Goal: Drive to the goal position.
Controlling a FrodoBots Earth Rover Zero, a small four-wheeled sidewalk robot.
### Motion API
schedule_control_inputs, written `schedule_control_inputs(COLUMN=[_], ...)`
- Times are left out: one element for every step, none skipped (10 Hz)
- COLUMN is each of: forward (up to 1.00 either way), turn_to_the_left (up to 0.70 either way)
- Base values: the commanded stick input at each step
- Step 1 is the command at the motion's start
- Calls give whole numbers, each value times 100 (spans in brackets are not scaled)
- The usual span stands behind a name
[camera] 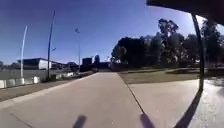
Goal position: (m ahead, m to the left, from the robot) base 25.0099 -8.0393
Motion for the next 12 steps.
schedule_control_inputs(forward=[100, 100, 100, 100, 100, 100, 100, 100, 100, 100, 100, 100], turn_to_the_left=[0, 0, 0, 0, 0, 0, 0, 0, 0, 0, 0, 0])
